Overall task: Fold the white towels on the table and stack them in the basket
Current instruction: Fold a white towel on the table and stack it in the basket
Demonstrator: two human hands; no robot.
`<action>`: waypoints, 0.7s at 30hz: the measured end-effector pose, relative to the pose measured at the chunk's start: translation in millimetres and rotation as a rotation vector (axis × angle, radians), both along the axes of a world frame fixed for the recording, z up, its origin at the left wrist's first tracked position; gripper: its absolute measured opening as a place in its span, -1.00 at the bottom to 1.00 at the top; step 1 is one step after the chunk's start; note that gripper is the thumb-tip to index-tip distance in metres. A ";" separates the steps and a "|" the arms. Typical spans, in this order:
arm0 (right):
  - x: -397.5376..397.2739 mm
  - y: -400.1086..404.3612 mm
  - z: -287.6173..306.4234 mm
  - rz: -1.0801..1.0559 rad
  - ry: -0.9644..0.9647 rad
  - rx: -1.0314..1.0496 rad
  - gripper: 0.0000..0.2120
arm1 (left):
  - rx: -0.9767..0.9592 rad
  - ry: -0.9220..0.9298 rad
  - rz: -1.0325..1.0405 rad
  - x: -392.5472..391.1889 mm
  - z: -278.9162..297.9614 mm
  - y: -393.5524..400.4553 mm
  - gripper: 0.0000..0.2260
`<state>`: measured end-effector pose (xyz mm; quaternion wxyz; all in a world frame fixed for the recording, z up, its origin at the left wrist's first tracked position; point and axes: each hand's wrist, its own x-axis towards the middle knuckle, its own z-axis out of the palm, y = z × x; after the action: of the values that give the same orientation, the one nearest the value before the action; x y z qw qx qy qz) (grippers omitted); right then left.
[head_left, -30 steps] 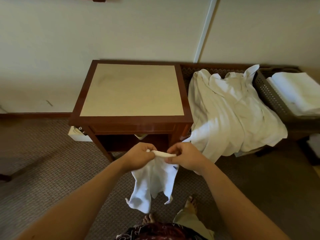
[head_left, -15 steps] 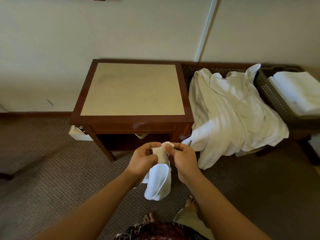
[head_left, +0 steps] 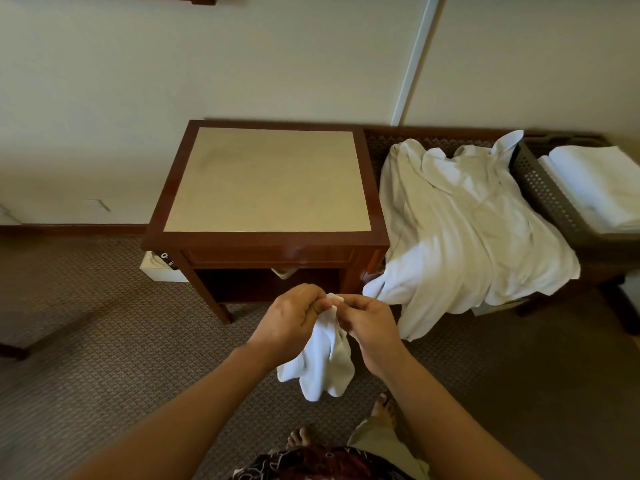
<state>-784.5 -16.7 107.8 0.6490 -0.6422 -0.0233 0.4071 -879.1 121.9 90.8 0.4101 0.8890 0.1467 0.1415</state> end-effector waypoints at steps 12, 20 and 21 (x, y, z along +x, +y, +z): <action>2.9 -7.7 9.1 0.268 -0.198 0.118 -0.82 | -0.140 -0.104 0.203 -3.0 -5.5 -11.6 -0.87; 5.6 -6.6 -3.9 0.272 -0.606 -0.060 -0.91 | -0.325 0.029 0.176 -9.8 -4.0 -6.1 -0.92; 7.7 -8.6 -3.7 0.277 -0.642 -0.068 -0.92 | -0.363 0.058 0.140 -11.2 -3.8 -4.2 -0.92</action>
<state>-776.8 -25.3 104.0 0.5253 -0.7495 -0.2997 0.2692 -890.3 117.7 86.9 0.5483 0.7918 0.2431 0.1154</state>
